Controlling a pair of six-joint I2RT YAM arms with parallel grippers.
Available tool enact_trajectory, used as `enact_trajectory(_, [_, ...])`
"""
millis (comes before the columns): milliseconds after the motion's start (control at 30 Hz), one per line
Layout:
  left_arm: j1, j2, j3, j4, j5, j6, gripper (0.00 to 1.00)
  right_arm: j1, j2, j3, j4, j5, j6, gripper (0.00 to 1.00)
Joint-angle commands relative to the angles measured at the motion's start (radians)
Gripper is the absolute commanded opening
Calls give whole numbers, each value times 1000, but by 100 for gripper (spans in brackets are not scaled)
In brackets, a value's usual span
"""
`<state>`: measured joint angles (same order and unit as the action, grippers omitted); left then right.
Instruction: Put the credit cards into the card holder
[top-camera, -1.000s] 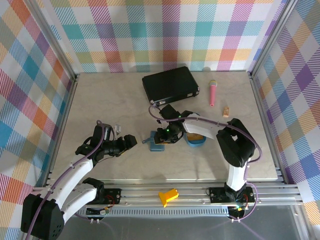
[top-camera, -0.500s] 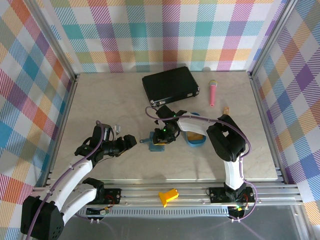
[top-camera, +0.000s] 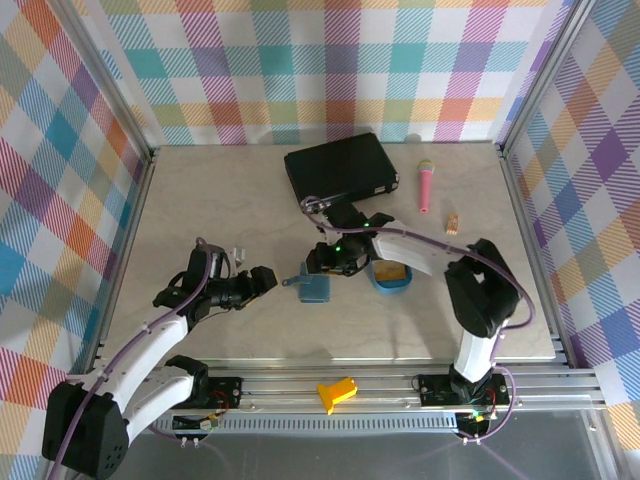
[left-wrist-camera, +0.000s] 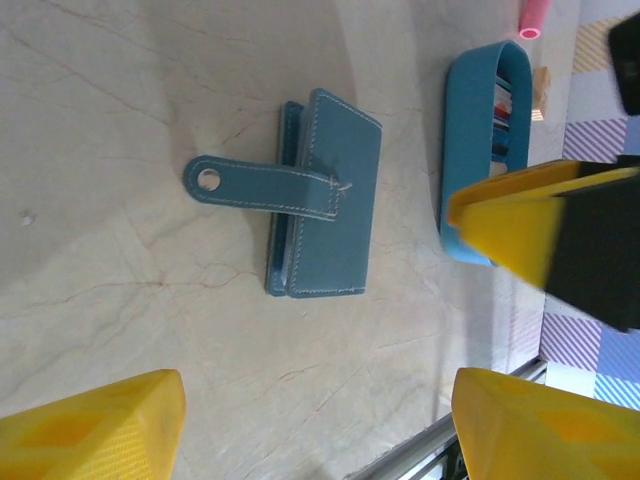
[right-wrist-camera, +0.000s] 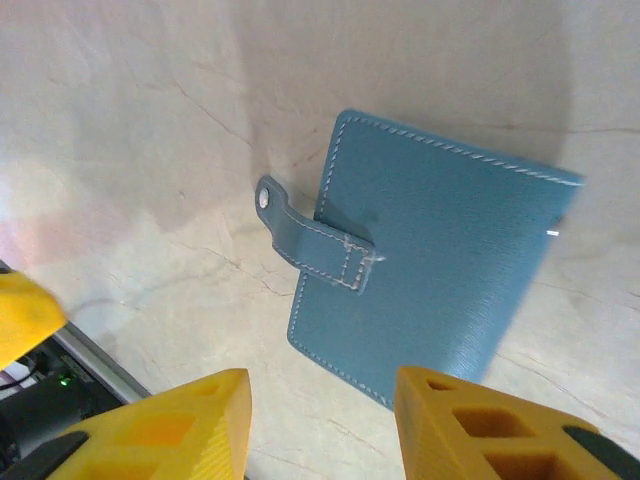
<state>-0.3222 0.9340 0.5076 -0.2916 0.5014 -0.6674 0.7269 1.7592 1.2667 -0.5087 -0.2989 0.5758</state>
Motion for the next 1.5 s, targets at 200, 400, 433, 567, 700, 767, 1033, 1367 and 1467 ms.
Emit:
enact_trajectory(200, [-126, 202, 68, 232, 6, -38, 55, -62, -38, -130, 30, -23, 19, 39])
enact_trajectory(400, [-166, 364, 121, 294, -7, -8, 29, -64, -10, -146, 77, -57, 13, 37])
enact_trajectory(433, [-166, 384, 122, 309, -8, -8, 26, -64, 1, -140, 80, -64, 15, 37])
enact_trajectory(567, [-166, 469, 114, 397, -3, -20, 20, -64, 22, -130, 90, -80, 35, 37])
enact_trajectory(700, [-168, 530, 114, 504, 53, -19, 17, -64, 29, -140, 90, -75, 46, 37])
enact_trajectory(767, [-175, 538, 108, 543, 53, -18, 17, -64, 33, -145, 85, -77, 54, 37])
enact_trajectory(1033, [-175, 632, 115, 522, -1, 11, 15, -63, 40, -143, 84, -74, 61, 38])
enact_trajectory(1367, [-175, 672, 91, 553, -43, 33, 15, -69, 79, -180, 184, -133, 55, 38])
enact_trajectory(1467, [-175, 694, 88, 563, -40, 33, 15, -73, 91, -190, 204, -139, 76, 38])
